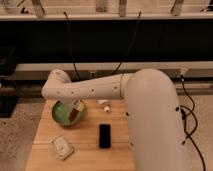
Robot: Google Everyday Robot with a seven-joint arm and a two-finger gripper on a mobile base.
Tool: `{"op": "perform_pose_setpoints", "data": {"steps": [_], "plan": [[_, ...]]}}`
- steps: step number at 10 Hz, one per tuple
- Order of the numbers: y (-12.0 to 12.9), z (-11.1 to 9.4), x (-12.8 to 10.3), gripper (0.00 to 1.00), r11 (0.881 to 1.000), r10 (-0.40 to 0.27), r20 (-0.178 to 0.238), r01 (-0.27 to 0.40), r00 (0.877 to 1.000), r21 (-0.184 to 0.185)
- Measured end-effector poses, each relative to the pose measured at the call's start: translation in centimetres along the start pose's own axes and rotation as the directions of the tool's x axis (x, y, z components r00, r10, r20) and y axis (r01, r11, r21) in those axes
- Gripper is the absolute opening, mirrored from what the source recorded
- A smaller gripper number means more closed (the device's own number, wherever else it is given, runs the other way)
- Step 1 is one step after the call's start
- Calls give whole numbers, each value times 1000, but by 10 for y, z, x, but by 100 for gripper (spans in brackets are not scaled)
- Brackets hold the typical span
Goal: Place the pepper in the ceramic bowl
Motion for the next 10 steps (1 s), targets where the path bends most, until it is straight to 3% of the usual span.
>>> {"op": "perform_pose_setpoints", "data": {"steps": [10], "plan": [[-46, 36, -10, 0, 1000, -15, 105, 13, 994, 20]]}}
